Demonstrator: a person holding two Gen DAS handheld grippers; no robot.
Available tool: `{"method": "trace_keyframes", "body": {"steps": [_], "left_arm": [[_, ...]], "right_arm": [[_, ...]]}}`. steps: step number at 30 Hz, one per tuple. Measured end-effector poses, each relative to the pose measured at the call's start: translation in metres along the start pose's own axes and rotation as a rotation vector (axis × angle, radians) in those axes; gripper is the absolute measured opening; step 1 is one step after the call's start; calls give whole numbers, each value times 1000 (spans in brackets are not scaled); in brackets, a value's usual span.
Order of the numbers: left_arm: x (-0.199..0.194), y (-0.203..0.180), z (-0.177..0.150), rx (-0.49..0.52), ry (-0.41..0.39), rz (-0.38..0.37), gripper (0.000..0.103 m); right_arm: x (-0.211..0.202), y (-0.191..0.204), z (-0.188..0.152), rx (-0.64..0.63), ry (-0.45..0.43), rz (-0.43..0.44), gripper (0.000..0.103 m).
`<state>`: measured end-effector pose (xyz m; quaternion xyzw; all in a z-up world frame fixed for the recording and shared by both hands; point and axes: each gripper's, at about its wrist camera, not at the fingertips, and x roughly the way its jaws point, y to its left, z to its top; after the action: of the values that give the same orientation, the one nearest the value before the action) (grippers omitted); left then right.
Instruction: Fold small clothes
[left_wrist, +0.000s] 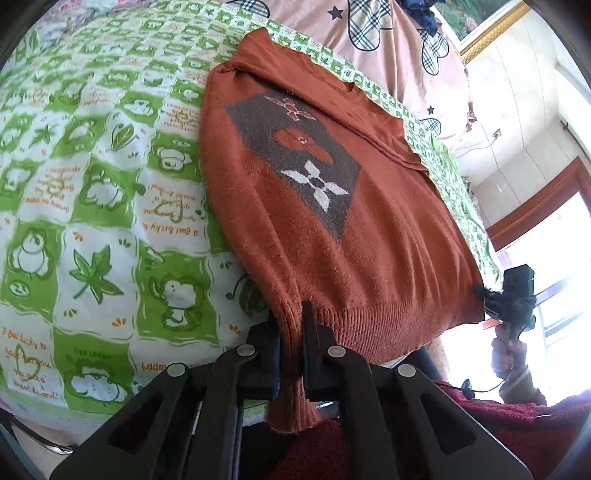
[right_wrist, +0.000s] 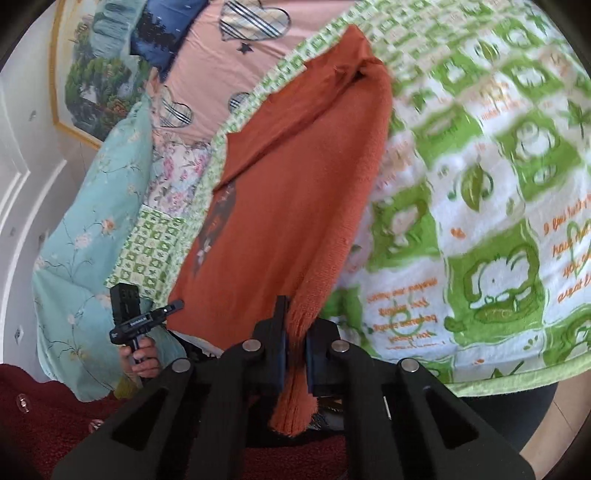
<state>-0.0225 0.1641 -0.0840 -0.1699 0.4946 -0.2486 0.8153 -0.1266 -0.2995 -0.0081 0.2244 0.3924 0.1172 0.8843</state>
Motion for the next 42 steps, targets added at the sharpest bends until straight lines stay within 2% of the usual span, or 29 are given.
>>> {"method": "trace_keyframes", "body": {"steps": [5, 10, 12, 15, 17, 21, 26, 31, 33, 39, 42], "left_arm": [[-25, -12, 2, 13, -96, -41, 7], [-49, -19, 23, -3, -218, -82, 6], [-56, -26, 41, -3, -282, -100, 6], [-63, -39, 74, 21, -360, -85, 6], [-64, -48, 101, 44, -397, -60, 6], [-58, -66, 156, 101, -448, 12, 6], [-21, -65, 234, 125, -444, 141, 6], [20, -46, 293, 87, -413, 181, 6], [40, -37, 316, 74, -394, 187, 6], [102, -11, 351, 52, -307, 235, 6], [137, 8, 360, 23, -243, 275, 8]], "right_arm": [[-18, 20, 22, -42, -84, 37, 8], [-22, 33, 64, -81, -189, 42, 8], [-21, 35, 86, -85, -234, 36, 8], [-16, 36, 124, -90, -284, -1, 8], [-8, 34, 154, -103, -297, -67, 8], [16, 23, 209, -109, -301, -141, 8], [56, 2, 269, -91, -265, -203, 8], [94, -27, 314, -48, -227, -254, 8], [109, -37, 324, -39, -204, -277, 8], [153, -72, 334, 8, -112, -377, 8], [146, -77, 326, 63, -111, -358, 11]]}}
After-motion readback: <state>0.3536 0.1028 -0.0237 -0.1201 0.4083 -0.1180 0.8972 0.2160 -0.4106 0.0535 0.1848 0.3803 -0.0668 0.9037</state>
